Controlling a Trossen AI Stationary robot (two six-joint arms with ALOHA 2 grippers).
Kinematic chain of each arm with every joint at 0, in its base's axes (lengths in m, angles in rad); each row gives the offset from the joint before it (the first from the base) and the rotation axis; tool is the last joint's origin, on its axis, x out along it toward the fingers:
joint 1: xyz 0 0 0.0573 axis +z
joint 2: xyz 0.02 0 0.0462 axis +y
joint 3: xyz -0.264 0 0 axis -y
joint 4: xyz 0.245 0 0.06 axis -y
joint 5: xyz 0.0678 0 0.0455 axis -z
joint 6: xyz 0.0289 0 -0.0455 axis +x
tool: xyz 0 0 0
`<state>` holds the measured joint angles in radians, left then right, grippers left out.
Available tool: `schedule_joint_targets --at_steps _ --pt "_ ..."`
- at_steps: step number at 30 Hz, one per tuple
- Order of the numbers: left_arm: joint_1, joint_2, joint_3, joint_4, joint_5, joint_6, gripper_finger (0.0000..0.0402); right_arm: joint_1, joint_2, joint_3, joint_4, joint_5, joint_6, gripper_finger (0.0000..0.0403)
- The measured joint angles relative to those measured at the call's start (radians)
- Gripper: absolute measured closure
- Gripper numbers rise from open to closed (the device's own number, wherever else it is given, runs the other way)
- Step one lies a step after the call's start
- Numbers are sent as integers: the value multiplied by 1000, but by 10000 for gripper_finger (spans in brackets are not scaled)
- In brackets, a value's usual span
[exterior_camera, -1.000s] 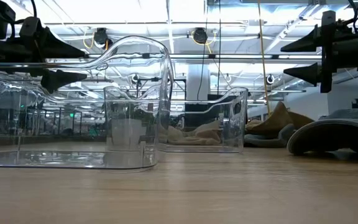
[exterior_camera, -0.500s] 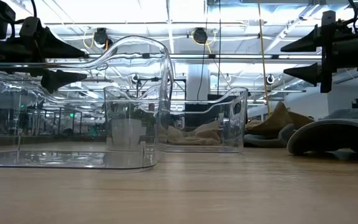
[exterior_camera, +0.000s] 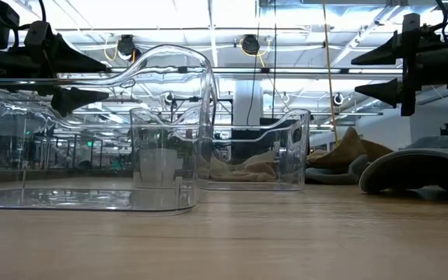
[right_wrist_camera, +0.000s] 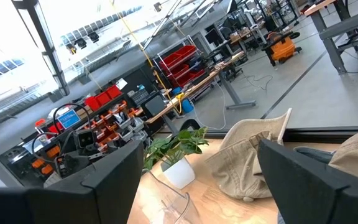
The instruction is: Pick & Place hat
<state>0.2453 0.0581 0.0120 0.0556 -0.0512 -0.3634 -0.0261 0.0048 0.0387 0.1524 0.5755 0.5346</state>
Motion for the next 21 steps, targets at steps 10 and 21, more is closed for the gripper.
schedule_joint_targets --at_steps 10,21 --pt "0 0 0 0 0 0 23 0 2 24 29 -1 -147 99" --pt "0 0 0 0 0 0 23 4 273 382 -128 156 -362 99"
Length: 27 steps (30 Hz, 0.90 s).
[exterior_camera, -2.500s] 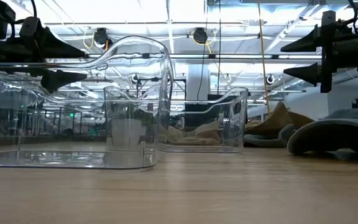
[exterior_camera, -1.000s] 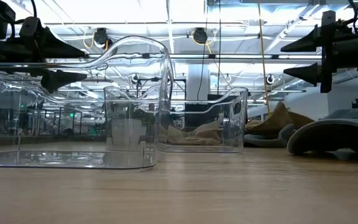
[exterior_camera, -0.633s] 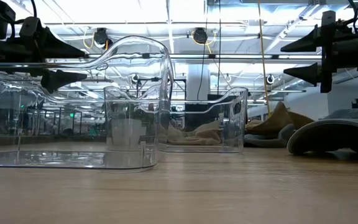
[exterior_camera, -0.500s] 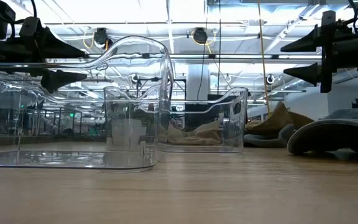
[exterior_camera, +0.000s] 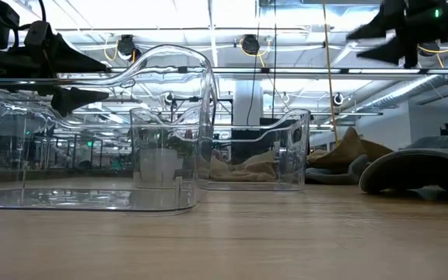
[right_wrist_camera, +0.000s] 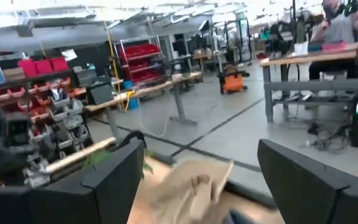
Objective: Pick & Place hat
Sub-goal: Put the top right brown cap into the top transparent bin
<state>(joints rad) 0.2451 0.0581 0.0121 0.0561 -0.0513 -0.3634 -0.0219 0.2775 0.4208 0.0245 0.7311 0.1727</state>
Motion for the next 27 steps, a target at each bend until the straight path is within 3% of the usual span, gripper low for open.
schedule_joint_targets --at_steps 8,11,16,27 --pt "0 0 0 0 0 0 23 0 212 321 -218 -5 -30 99" --pt "0 0 0 0 0 0 23 0 259 412 -247 -57 -104 99" --pt "0 0 0 0 0 0 23 1 312 527 -295 -181 -159 99" --pt "0 0 0 0 0 0 23 7 416 726 -533 -183 -177 99"
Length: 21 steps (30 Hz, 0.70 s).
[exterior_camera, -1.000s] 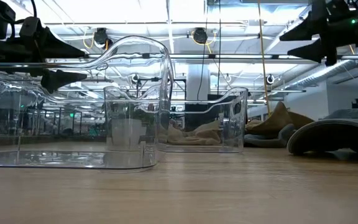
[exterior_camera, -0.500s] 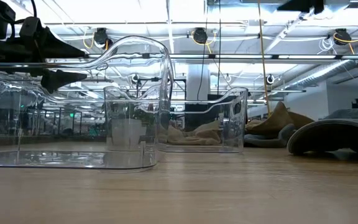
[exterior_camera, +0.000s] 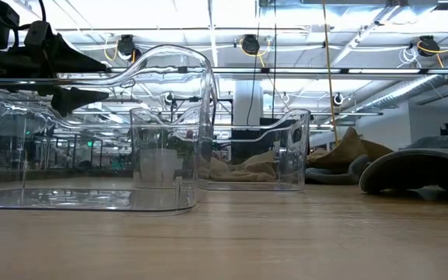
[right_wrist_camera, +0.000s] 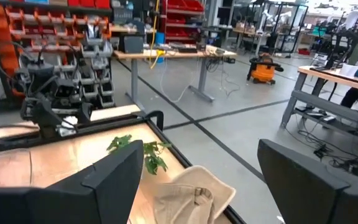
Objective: Pick & Place hat
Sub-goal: Put the top right brown cap into the top transparent bin
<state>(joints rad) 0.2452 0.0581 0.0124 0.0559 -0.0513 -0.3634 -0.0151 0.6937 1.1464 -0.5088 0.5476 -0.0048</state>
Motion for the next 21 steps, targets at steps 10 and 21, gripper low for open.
schedule_joint_targets --at_steps 10,21 --pt "0 0 0 0 0 0 23 0 120 123 -21 1 0 99" --pt "0 0 0 0 0 0 23 -14 203 306 -310 159 -3 109"
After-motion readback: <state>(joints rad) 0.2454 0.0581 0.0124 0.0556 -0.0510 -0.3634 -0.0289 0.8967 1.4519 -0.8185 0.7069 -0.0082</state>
